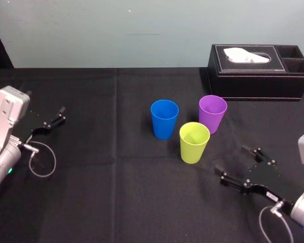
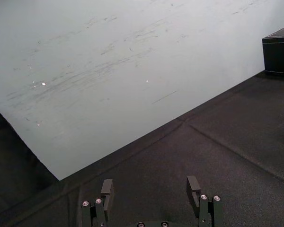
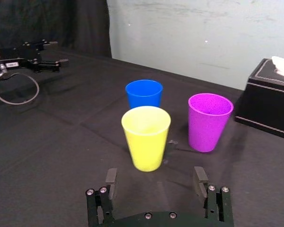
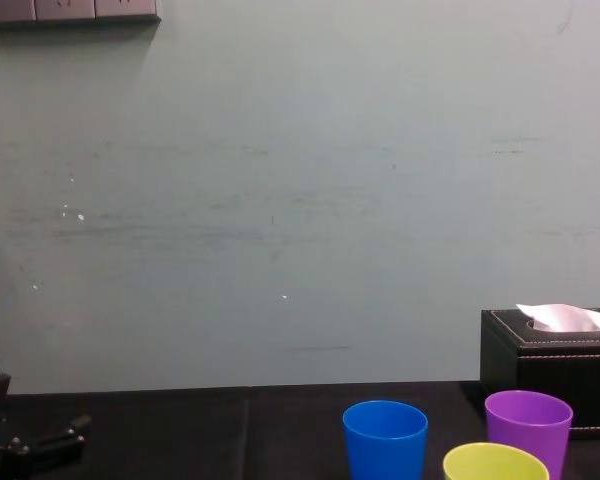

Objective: Stack the three plastic cups sequentially using one hand.

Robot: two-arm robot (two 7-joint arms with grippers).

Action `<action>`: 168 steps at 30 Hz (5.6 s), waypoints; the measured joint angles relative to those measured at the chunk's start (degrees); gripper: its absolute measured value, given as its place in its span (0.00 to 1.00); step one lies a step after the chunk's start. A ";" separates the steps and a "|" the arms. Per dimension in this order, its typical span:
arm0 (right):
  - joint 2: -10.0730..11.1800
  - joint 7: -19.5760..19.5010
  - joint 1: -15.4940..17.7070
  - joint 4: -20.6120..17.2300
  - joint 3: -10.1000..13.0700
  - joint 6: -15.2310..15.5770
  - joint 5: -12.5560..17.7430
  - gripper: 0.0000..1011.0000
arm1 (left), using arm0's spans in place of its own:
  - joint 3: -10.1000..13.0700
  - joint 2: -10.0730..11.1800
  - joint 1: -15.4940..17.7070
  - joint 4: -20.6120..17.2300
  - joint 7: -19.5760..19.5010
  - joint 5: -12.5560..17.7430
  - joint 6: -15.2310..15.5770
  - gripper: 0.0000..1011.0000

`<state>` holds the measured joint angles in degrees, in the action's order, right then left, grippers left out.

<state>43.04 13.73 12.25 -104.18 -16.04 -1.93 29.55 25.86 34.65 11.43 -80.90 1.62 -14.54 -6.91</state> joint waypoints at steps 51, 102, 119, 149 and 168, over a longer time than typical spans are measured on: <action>-19.44 -2.85 -13.55 12.53 -5.11 7.56 -14.39 0.99 | 0.00 0.00 0.00 0.00 0.00 0.00 0.00 1.00; -20.38 3.12 -19.68 2.25 -2.64 17.17 -13.42 0.72 | 0.00 0.00 0.00 0.00 0.00 0.00 0.00 1.00; -26.91 2.43 -28.84 12.81 -6.62 18.10 -18.51 0.72 | 0.00 0.00 0.00 0.00 0.00 0.00 0.00 1.00; -31.30 1.66 -31.52 20.68 -6.20 15.43 -24.00 0.72 | 0.00 0.00 0.00 0.00 0.00 0.00 0.00 1.00; -31.57 2.37 -30.52 21.79 -5.49 15.08 -25.01 0.72 | 0.00 0.00 0.00 0.00 0.00 0.00 0.00 1.00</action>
<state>11.47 16.10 -18.27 -82.39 -21.53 13.14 4.54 25.86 34.65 11.43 -80.90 1.62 -14.55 -6.91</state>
